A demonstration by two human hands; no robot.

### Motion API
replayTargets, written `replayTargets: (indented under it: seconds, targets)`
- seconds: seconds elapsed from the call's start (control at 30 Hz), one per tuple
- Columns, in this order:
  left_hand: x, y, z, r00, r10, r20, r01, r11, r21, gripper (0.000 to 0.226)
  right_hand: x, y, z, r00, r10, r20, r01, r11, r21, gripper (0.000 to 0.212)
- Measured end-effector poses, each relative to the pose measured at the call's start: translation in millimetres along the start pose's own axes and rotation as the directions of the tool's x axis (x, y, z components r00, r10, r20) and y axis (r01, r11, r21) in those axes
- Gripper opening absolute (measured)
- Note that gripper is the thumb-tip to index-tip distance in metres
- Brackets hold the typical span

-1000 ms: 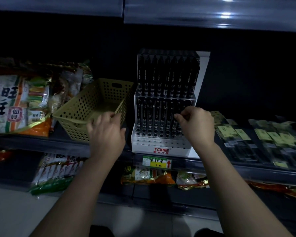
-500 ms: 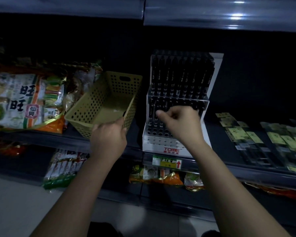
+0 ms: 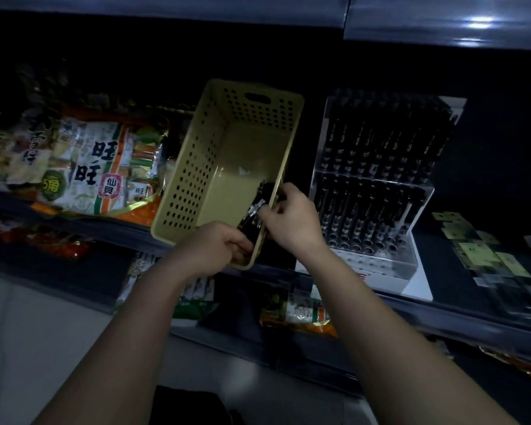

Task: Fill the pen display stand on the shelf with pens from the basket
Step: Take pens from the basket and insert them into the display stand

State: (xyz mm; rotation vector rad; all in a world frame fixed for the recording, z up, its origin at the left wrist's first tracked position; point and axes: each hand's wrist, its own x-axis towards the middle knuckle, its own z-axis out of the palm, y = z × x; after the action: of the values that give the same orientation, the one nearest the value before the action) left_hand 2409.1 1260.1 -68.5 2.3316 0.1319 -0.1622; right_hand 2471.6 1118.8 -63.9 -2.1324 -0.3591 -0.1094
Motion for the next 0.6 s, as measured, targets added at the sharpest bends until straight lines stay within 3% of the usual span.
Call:
replayTargets:
  seconds: [0.13, 0.23, 0.33, 0.4, 0.47, 0.6]
  targets:
    - [21.0, -2.1, -4.5, 0.976, -0.083, -0.201, 0.131, 0.962, 0.241, 0.042, -4.7, 1.6, 2.9, 0.998, -0.066, -0.003, 0.066, 0.998, 0.012, 0.018]
    - [39.6, -6.1, 4.0, 0.978, -0.103, -0.181, 0.155, 0.941, 0.3, 0.039, -5.6, 3.3, 4.4, 0.997, -0.074, -0.021, 0.075, 0.997, 0.014, 0.02]
    - [57.7, -9.9, 16.3, 0.975, -0.163, -0.149, 0.194, 0.955, 0.226, 0.053, -4.6, 2.3, 5.3, 0.997, -0.072, -0.019, 0.072, 0.997, 0.027, 0.029]
    - [67.7, -8.0, 20.1, 0.966, -0.179, -0.187, 0.207, 0.968, 0.141, 0.057, -3.7, 3.2, 5.6, 0.997, -0.08, -0.011, 0.081, 0.996, 0.027, 0.023]
    - [74.0, -1.4, 22.4, 0.963, -0.182, -0.196, 0.183, 0.983, -0.014, 0.051, -2.7, 4.6, 5.3, 0.996, -0.091, -0.017, 0.092, 0.996, 0.023, 0.013]
    - [76.4, 9.1, 26.3, 0.985, -0.143, -0.093, 0.121, 0.969, -0.215, 0.038, 0.4, 8.1, 5.4, 0.995, -0.09, -0.041, 0.091, 0.995, 0.026, 0.015]
